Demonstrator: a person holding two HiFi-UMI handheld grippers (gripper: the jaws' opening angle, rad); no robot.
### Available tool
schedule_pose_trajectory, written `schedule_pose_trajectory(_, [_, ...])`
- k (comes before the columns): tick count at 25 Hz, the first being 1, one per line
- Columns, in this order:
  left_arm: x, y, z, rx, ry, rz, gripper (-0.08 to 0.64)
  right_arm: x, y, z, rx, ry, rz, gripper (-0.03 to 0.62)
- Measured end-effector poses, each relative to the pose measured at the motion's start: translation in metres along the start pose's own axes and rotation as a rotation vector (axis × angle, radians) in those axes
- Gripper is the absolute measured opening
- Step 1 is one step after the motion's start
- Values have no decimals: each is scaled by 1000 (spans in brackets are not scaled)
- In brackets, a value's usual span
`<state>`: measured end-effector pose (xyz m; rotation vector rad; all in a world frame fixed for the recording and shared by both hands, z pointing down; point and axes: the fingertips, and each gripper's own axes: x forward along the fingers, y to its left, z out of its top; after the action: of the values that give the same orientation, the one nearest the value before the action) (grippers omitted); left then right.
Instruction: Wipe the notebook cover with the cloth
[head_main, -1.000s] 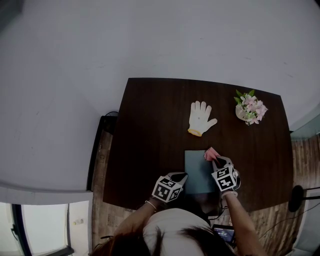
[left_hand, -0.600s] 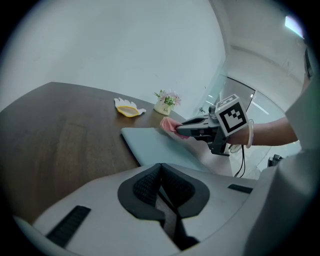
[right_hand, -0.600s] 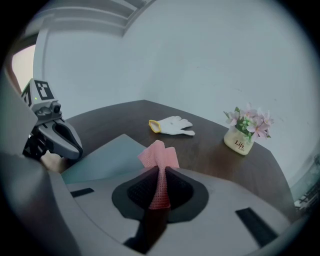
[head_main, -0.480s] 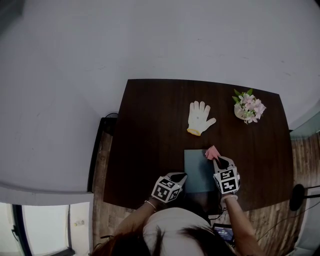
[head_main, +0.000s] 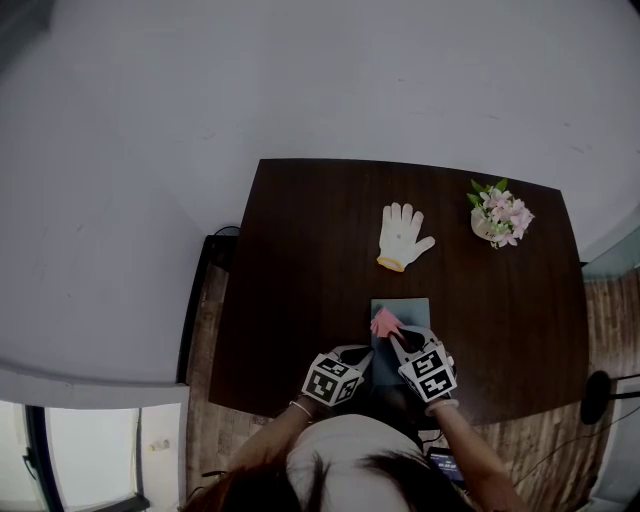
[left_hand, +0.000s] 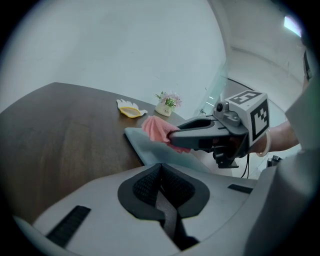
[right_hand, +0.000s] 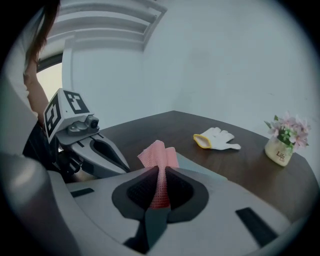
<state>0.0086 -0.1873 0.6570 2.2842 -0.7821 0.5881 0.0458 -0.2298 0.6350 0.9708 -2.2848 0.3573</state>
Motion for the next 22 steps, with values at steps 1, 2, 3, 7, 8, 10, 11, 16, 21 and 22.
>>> schedule_pose_trajectory(1, [0, 0, 0, -1, 1, 0, 18, 5, 8, 0, -18, 12, 22, 41])
schedule_pose_trajectory(2, [-1, 0, 0, -2, 1, 0, 18, 9, 15, -1, -35, 24, 40, 41])
schedule_pose_trajectory(3, [-1, 1, 0, -4, 0, -2, 18, 14, 21, -1, -51, 36, 56, 41])
schedule_pose_trajectory(7, [-2, 1, 1, -8, 0, -4, 18, 28, 33, -11, -108, 92, 82, 41])
schedule_pose_trajectory(8, [-2, 1, 0, -7, 0, -4, 18, 29, 32, -13, -119, 101, 82, 41])
schedule_pose_trajectory(10, [-2, 1, 0, -7, 1, -6, 18, 30, 30, -15, -128, 107, 81, 41])
schedule_pose_trajectory(11, [-2, 2, 0, -7, 1, -7, 19, 29, 29, -15, -130, 111, 78, 41])
schedule_pose_trajectory(16, [-2, 2, 0, -10, 1, -6, 19, 24, 14, -22, -114, 128, 38, 41])
schedule_pose_trajectory(21, [-1, 2, 1, -13, -1, -6, 20, 13, -6, -35, -77, 140, -11, 41])
schedule_pose_trajectory(22, [-1, 2, 1, -13, -1, -5, 20, 10, -10, -37, -68, 141, -23, 41])
